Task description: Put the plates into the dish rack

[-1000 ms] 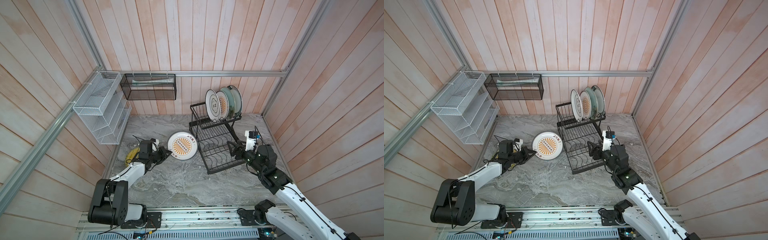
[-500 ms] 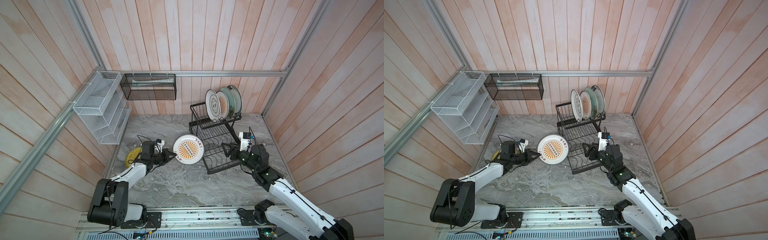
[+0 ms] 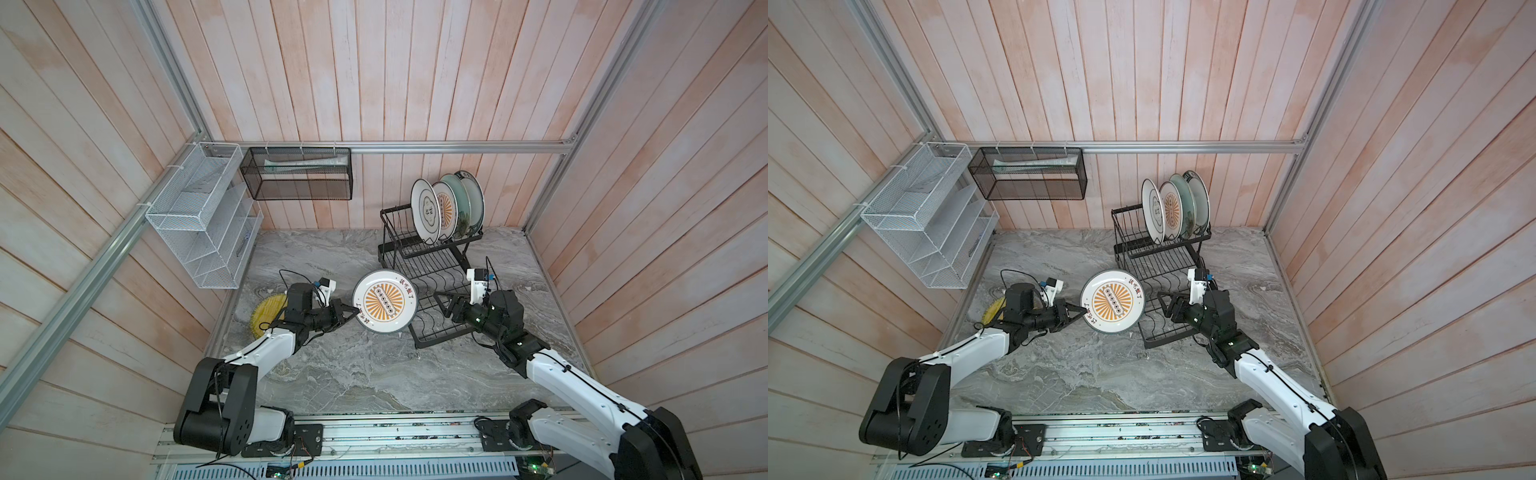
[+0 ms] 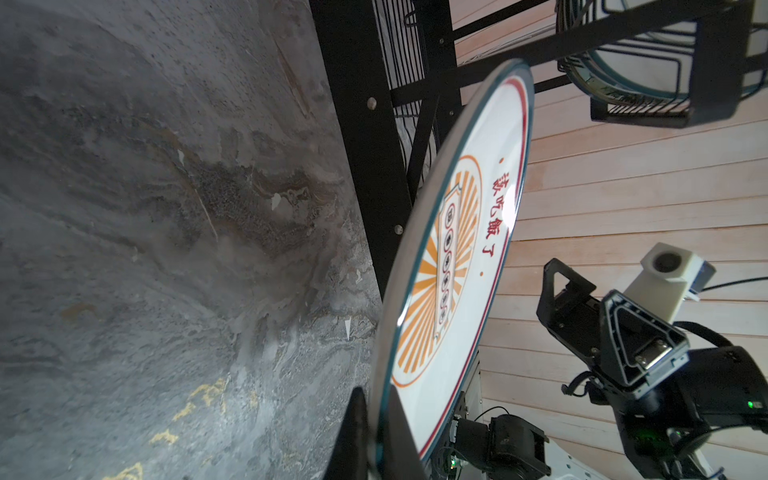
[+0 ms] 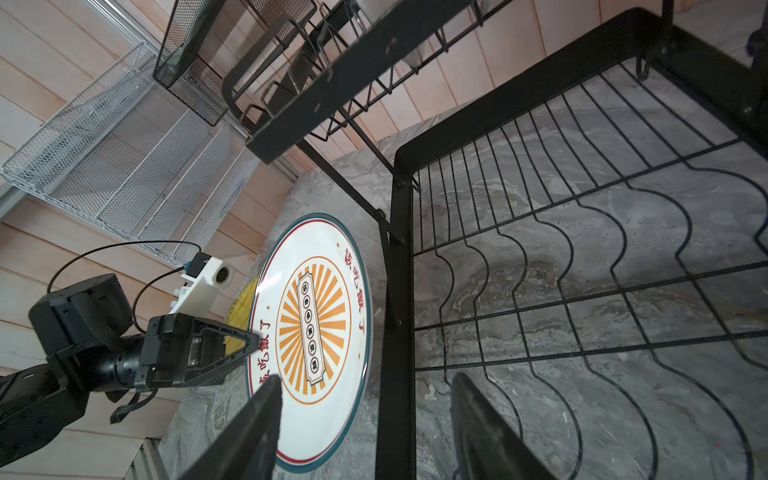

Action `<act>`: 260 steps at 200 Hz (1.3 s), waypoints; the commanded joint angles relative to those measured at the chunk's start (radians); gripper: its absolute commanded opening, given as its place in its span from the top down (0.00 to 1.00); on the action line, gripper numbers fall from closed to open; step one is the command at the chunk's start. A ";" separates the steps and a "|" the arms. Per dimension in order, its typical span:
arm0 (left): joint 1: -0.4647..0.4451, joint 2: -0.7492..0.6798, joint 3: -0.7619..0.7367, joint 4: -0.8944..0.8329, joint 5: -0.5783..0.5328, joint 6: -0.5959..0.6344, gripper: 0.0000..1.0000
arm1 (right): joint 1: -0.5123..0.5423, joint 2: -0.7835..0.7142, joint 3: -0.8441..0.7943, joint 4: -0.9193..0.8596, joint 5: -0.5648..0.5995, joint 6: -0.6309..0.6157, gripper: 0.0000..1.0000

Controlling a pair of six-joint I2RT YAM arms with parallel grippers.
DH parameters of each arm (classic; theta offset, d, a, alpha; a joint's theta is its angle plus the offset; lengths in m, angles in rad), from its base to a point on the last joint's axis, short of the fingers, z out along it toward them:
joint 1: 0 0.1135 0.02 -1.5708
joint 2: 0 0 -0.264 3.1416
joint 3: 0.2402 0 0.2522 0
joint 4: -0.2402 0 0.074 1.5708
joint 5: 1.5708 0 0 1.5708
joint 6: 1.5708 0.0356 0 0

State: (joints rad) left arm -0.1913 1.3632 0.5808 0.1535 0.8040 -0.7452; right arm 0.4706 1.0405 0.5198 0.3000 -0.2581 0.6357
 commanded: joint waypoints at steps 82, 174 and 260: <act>-0.054 -0.069 -0.006 0.090 0.035 -0.028 1.00 | 0.083 0.138 0.072 0.052 -0.007 0.031 0.47; -0.075 -0.055 -0.009 0.126 0.027 -0.052 1.00 | 0.120 0.185 0.074 0.110 -0.012 0.068 0.55; -0.089 -0.027 -0.008 0.147 0.028 -0.059 1.00 | 0.142 0.225 0.085 0.136 -0.026 0.082 0.61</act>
State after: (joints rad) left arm -0.2756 1.3300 0.5766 0.2413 0.8070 -0.7979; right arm 0.6037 1.2514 0.5705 0.4015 -0.2676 0.7105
